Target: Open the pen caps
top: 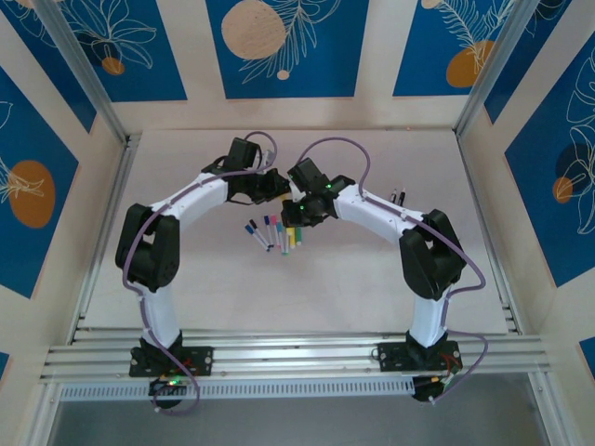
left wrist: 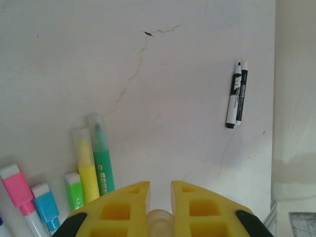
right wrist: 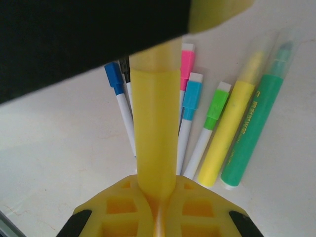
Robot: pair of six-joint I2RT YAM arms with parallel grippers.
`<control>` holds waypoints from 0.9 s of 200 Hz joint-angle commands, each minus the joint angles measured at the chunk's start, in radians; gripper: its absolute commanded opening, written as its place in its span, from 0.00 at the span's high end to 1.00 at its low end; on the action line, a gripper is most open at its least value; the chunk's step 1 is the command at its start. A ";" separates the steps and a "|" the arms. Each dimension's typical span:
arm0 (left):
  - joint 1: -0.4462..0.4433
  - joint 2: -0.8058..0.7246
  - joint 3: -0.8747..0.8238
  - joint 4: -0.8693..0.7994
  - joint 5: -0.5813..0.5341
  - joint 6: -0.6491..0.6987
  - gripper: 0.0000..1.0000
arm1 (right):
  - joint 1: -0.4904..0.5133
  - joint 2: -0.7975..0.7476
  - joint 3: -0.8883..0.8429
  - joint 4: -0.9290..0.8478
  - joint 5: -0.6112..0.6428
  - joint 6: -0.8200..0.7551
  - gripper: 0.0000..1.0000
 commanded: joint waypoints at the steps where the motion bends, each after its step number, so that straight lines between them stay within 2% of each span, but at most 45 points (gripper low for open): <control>1: 0.030 0.003 0.087 -0.065 -0.048 0.042 1.00 | 0.018 -0.046 -0.058 -0.025 -0.096 0.009 1.00; 18: 0.081 0.021 0.160 -0.115 -0.086 0.090 1.00 | 0.054 -0.105 -0.130 -0.059 -0.146 0.030 1.00; 51: 0.133 0.096 0.342 -0.202 -0.110 0.115 1.00 | 0.158 -0.230 -0.267 -0.128 -0.124 0.118 1.00; 81: 0.134 0.115 0.383 -0.254 -0.151 0.150 1.00 | 0.146 -0.305 -0.313 -0.121 -0.052 0.167 1.00; 129: 0.191 0.088 0.377 -0.420 -0.303 0.275 1.00 | -0.006 -0.280 -0.200 -0.205 0.130 0.073 1.00; 159: 0.245 0.046 0.326 -0.498 -0.443 0.349 1.00 | -0.162 -0.239 -0.166 -0.205 0.164 -0.003 1.00; 180: 0.287 0.019 0.252 -0.484 -0.450 0.356 1.00 | -0.270 -0.203 -0.147 -0.198 0.173 -0.027 1.00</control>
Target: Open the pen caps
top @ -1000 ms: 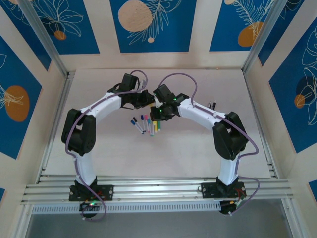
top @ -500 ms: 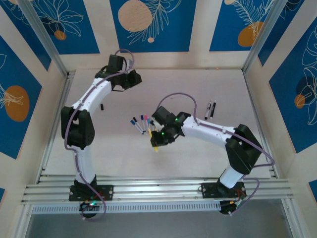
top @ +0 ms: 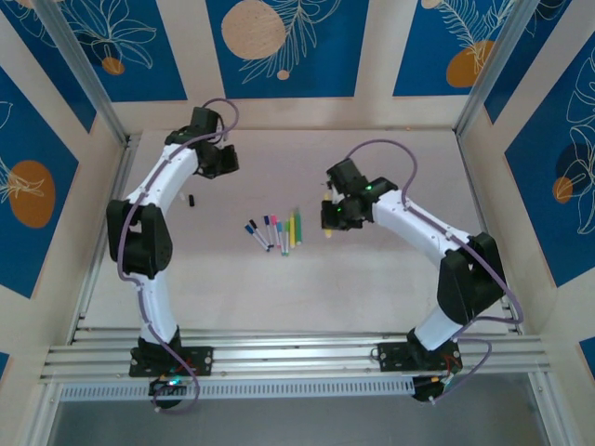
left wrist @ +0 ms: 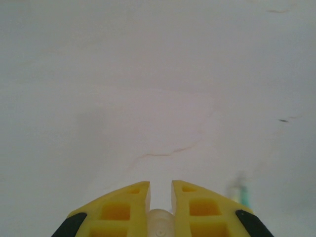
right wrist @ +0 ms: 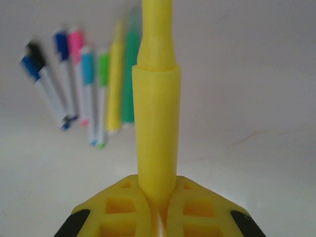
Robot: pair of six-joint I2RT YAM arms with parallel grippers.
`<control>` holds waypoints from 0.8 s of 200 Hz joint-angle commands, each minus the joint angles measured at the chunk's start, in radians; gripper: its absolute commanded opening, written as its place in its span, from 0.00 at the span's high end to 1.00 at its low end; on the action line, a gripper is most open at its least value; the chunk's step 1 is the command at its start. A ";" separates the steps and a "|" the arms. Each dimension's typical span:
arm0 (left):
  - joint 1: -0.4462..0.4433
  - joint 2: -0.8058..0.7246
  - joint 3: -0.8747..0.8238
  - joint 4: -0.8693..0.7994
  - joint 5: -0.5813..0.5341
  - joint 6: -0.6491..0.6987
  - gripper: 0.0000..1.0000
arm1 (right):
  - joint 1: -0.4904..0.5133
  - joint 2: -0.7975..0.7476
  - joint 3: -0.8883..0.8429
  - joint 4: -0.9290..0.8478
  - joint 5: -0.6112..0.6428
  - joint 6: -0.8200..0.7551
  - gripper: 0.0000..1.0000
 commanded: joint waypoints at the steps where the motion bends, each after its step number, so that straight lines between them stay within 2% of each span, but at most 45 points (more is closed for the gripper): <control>1: 0.050 -0.057 -0.070 -0.069 -0.082 0.058 1.00 | -0.096 0.044 0.029 -0.034 0.048 -0.061 1.00; 62: 0.098 0.004 -0.148 -0.036 -0.104 0.044 1.00 | -0.277 0.127 0.039 0.021 0.069 -0.087 1.00; 111: 0.121 0.062 -0.167 0.000 -0.100 0.011 1.00 | -0.342 0.211 0.062 0.043 0.063 -0.089 1.00; 160: 0.124 0.111 -0.191 0.016 -0.191 -0.012 1.00 | -0.371 0.299 0.120 0.019 0.094 -0.091 1.00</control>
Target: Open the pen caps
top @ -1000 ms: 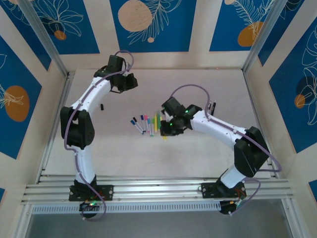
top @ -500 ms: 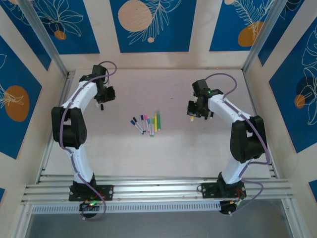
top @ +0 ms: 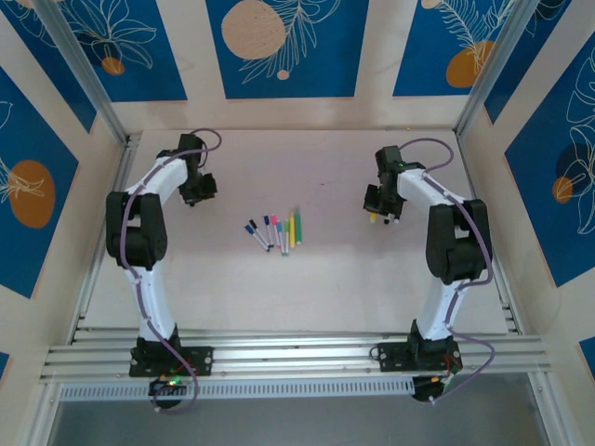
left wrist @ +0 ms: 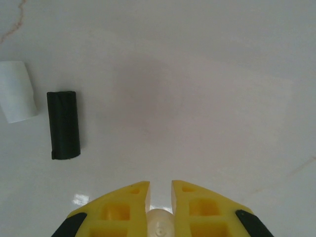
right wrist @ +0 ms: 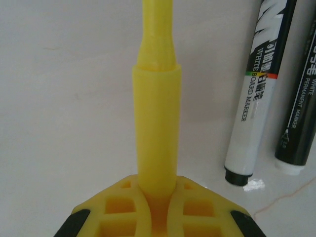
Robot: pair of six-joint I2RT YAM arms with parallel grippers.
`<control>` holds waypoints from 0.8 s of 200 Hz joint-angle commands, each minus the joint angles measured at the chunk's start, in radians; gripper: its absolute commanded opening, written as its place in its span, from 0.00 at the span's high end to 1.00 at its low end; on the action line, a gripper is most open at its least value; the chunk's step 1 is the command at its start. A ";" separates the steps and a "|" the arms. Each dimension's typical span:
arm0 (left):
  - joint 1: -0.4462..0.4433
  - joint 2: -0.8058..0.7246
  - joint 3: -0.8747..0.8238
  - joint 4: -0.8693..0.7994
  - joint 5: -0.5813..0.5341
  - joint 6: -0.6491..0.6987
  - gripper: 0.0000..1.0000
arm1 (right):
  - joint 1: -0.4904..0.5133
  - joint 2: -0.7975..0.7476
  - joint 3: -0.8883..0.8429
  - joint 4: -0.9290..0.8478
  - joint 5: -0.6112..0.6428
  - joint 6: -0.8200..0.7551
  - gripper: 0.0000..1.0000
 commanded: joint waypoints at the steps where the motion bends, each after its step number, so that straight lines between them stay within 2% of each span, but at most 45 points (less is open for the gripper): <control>1: 0.014 0.026 -0.018 0.005 -0.064 -0.019 1.00 | -0.015 0.028 0.042 -0.016 0.020 -0.011 1.00; 42: 0.014 0.061 -0.013 -0.010 -0.153 -0.010 1.00 | -0.025 0.092 0.091 -0.037 0.058 -0.019 1.00; 80: 0.014 0.102 0.016 -0.022 -0.182 -0.012 1.00 | -0.035 0.133 0.110 -0.050 0.070 -0.018 1.00; 92: 0.014 0.111 0.025 -0.027 -0.183 -0.015 0.95 | -0.035 0.137 0.112 -0.053 0.077 -0.017 1.00; 101: 0.014 0.114 0.028 -0.026 -0.182 -0.016 0.91 | -0.034 0.139 0.111 -0.054 0.081 -0.016 0.96; 136: 0.014 0.111 0.040 -0.031 -0.200 -0.016 0.67 | -0.039 0.151 0.119 -0.064 0.082 -0.016 0.80; 152: 0.014 0.108 0.051 -0.039 -0.205 -0.015 0.63 | -0.040 0.149 0.121 -0.067 0.084 -0.013 0.76; 160: 0.013 0.104 0.053 -0.040 -0.206 -0.015 0.57 | -0.038 0.149 0.123 -0.069 0.084 -0.013 0.73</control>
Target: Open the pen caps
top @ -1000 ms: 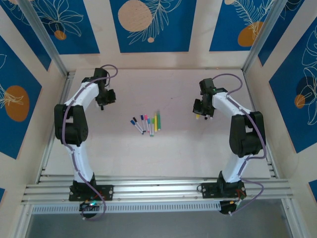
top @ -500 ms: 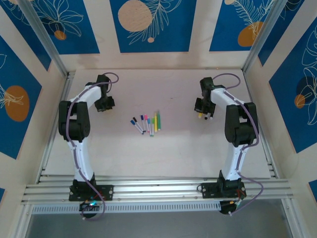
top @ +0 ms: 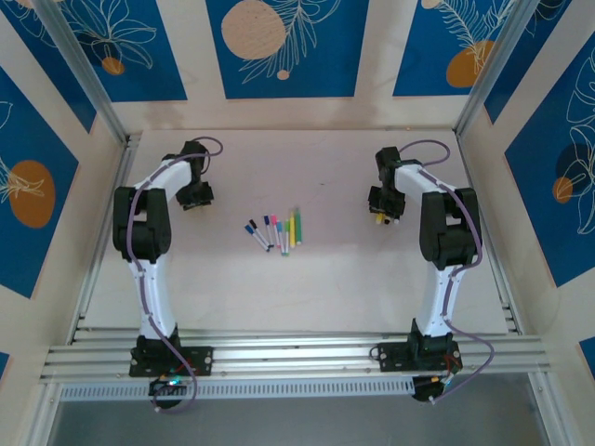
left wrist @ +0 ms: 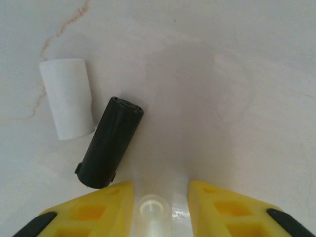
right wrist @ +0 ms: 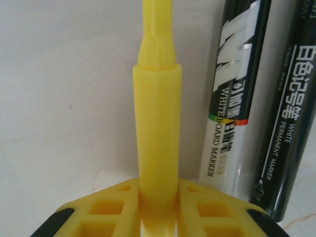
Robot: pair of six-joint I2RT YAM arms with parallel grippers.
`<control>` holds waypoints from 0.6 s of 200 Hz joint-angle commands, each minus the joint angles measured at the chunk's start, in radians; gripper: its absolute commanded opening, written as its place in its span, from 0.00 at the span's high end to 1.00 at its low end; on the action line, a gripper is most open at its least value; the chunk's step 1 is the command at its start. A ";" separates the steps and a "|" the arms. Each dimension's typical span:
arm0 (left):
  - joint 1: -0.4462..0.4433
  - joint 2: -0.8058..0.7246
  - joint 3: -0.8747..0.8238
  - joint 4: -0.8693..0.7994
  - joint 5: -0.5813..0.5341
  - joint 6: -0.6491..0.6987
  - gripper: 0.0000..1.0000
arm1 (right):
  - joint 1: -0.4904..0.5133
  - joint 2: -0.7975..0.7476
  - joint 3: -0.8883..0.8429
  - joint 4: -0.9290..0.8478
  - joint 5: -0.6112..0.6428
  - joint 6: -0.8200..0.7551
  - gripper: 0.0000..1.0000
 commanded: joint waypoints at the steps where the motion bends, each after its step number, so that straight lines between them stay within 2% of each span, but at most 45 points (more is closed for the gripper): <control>1: 0.009 0.018 0.033 -0.026 -0.026 -0.005 0.57 | -0.004 0.012 0.035 -0.029 0.015 -0.001 0.73; 29: 0.009 0.003 0.048 -0.033 -0.026 -0.005 0.53 | -0.005 0.002 0.045 -0.041 0.021 0.005 0.62; 64: 0.010 -0.020 0.075 -0.045 0.000 -0.002 0.52 | 0.002 -0.026 0.061 -0.061 0.021 0.011 0.62; 87: 0.006 -0.037 0.106 -0.059 0.033 0.000 0.50 | 0.008 -0.070 0.072 -0.065 -0.033 0.022 0.63; 120: 0.001 -0.136 0.126 -0.056 0.059 -0.011 0.47 | 0.052 -0.146 0.123 -0.096 -0.070 0.025 0.63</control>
